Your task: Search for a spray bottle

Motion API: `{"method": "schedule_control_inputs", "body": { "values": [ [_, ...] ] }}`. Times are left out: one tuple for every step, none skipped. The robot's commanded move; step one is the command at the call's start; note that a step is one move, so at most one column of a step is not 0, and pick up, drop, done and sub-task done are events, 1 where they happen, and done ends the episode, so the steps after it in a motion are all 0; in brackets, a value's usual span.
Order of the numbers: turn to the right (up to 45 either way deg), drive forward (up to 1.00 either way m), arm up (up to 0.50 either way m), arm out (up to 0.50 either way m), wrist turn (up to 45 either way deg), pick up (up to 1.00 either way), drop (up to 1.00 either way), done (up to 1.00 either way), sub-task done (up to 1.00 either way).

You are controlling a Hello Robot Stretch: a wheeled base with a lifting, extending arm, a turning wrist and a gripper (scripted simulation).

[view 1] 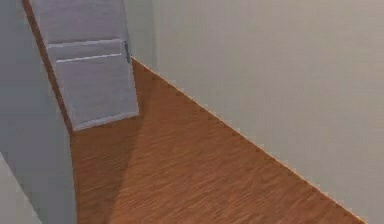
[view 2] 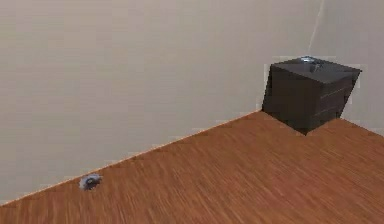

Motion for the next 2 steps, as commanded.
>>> {"method": "schedule_control_inputs", "body": {
  "values": [
    [0.0,0.60,0.00,0.00,0.0,0.00,0.00,0.00,0.00],
    [-33.0,0.00,0.00,0.00,0.0,0.00,0.00,0.00,0.00]
  ]
}}
